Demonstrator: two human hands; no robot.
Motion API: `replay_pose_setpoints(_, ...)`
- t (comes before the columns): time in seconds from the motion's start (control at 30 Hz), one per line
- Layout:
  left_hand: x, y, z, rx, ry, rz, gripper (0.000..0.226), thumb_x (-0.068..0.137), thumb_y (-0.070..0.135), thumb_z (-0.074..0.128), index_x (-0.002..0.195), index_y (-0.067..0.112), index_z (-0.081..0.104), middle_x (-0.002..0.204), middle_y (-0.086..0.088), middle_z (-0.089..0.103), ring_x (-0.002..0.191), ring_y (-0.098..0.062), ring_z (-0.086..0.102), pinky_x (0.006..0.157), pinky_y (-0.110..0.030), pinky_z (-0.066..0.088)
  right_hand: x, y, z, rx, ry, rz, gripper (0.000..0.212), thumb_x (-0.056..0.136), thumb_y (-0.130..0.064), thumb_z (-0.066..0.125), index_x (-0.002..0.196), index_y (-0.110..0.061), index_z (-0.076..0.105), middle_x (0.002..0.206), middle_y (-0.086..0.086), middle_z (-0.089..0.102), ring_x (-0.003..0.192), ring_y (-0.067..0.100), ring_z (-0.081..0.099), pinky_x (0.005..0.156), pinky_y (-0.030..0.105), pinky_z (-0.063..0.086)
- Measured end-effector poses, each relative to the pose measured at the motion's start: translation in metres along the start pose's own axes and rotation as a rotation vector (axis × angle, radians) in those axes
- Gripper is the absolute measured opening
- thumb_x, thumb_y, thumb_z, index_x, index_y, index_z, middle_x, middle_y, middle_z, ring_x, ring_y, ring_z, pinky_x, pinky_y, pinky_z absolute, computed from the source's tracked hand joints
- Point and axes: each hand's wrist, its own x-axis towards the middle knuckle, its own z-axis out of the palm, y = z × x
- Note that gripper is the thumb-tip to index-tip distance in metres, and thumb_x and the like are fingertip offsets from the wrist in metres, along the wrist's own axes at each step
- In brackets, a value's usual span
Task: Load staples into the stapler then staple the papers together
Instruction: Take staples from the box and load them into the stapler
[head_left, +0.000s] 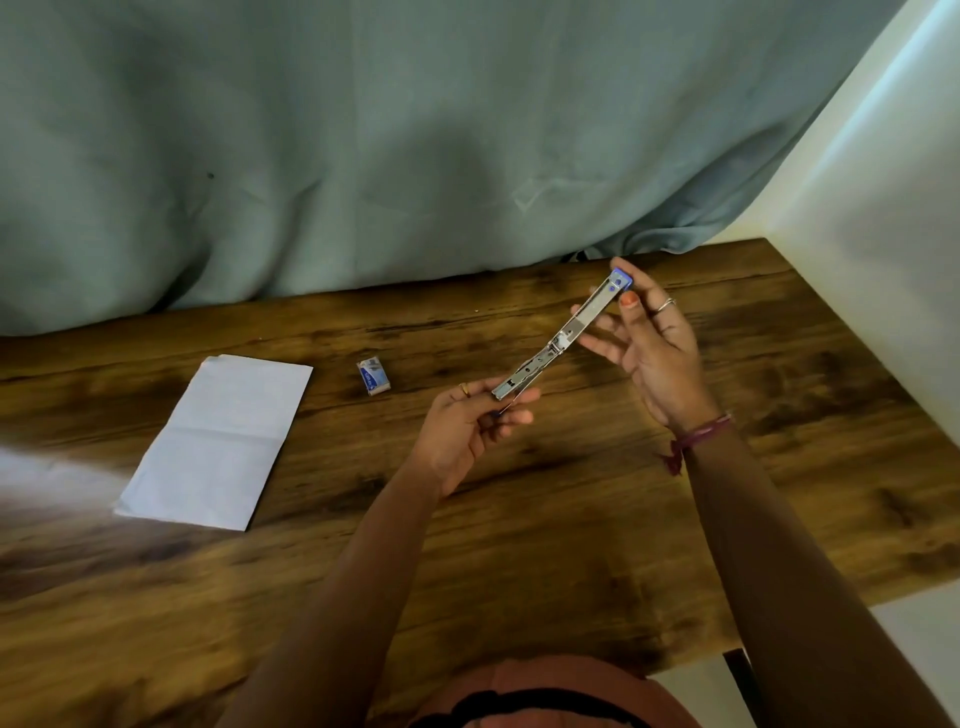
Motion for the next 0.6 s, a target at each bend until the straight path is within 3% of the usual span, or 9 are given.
replay_pose_setpoints(0.17,0.0,0.0,-0.008,0.051,0.027,-0.048,0.015,0.093,0.003,0.053,0.101,0.004,0.066,0.107,-0.018,0.072,0.059,-0.006,0.065,0.047,-0.014,0.047,-0.008,0.002,-0.003,-0.112,-0.122,-0.036,0.036,0.093,-0.017,0.049,0.127,-0.028,0.051,0.121,0.0,0.064,0.11,0.02,0.063,0.081,0.031,0.057)
replay_pose_setpoints(0.23,0.002,0.0,-0.007,0.104,0.038,-0.063,0.013,0.093,0.002,0.054,0.088,0.007,0.065,0.104,-0.019,0.073,0.057,-0.006,0.064,0.046,-0.015,0.046,-0.01,0.003,-0.001,-0.357,-0.21,-0.068,0.037,0.095,-0.01,0.048,0.126,-0.028,0.052,0.118,-0.007,0.065,0.11,0.013,0.062,0.08,0.023,0.055)
replay_pose_setpoints(0.33,0.004,0.0,-0.004,0.14,0.05,-0.083,0.013,0.092,0.002,0.055,0.09,0.007,0.066,0.098,-0.019,0.074,0.055,-0.006,0.064,0.046,-0.015,0.046,-0.012,0.01,0.007,-0.662,-0.339,-0.133,0.034,0.094,-0.013,0.054,0.125,-0.026,0.055,0.116,-0.016,0.063,0.108,0.001,0.06,0.085,0.012,0.047)
replay_pose_setpoints(0.47,0.005,0.002,-0.001,0.179,0.057,-0.111,0.013,0.093,0.002,0.053,0.097,0.005,0.066,0.095,-0.017,0.075,0.055,-0.007,0.065,0.047,-0.016,0.047,-0.012,0.016,0.015,-0.806,-0.445,-0.193,0.031,0.092,-0.015,0.057,0.121,-0.028,0.058,0.11,-0.007,0.064,0.103,0.001,0.059,0.087,0.014,0.046)
replay_pose_setpoints(0.6,0.004,0.01,-0.001,0.297,0.033,-0.17,0.018,0.093,0.0,0.052,0.102,0.006,0.066,0.091,-0.013,0.076,0.058,-0.007,0.067,0.048,-0.015,0.047,-0.009,0.018,0.012,-0.784,-0.519,-0.047,0.027,0.089,-0.019,0.063,0.113,-0.031,0.062,0.109,-0.014,0.064,0.1,0.002,0.062,0.086,0.018,0.049)
